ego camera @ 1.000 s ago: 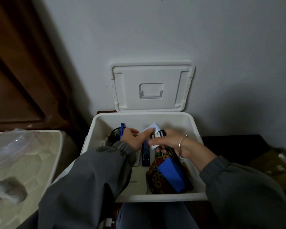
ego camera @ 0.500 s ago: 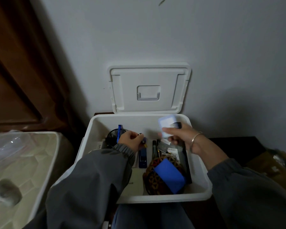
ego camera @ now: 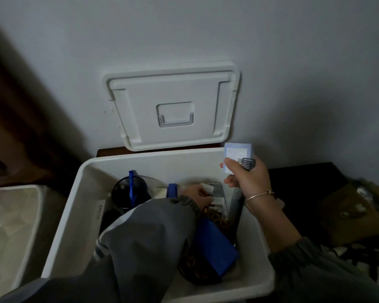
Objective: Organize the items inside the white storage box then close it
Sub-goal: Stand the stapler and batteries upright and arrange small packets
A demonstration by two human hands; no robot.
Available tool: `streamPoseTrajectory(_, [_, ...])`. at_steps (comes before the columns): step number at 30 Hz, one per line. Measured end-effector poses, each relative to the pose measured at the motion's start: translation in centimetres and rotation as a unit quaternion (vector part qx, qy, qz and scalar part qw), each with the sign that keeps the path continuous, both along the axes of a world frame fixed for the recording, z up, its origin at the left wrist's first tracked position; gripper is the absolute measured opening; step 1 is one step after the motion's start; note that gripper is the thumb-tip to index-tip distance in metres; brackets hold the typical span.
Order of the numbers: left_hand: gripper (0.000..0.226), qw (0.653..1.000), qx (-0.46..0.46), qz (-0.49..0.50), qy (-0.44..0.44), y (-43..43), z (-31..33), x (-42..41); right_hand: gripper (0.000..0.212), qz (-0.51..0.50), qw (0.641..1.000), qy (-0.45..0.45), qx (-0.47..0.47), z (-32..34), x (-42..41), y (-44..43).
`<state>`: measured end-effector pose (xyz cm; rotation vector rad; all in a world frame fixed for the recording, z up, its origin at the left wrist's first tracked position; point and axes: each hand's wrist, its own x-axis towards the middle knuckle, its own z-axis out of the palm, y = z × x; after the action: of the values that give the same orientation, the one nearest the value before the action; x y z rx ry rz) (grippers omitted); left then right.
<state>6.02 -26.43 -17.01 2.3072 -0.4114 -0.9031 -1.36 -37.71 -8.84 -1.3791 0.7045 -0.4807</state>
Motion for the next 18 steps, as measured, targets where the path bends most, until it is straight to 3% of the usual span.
streamPoseTrajectory(3, [0.023,0.995,0.037,-0.079,-0.042,-1.5,-1.2,0.6,0.012,-0.025,0.999,-0.021,-0.032,-0.4,-0.3,0.2])
streamPoseTrajectory(8, [0.041,0.985,0.060,-0.031,-0.157,-1.8,-2.5,1.6,0.013,-0.036,0.997,-0.023,-0.069,-0.7,-0.8,0.3])
streamPoseTrajectory(14, [0.051,0.982,0.061,-0.014,-0.176,-2.4,-3.6,0.9,0.014,-0.028,0.997,-0.032,-0.067,-0.5,-1.0,0.4])
streamPoseTrajectory(18, [0.040,0.985,0.018,-0.011,-0.172,-2.6,-3.6,1.2,0.016,-0.028,0.997,-0.027,-0.072,-0.5,-1.0,0.4])
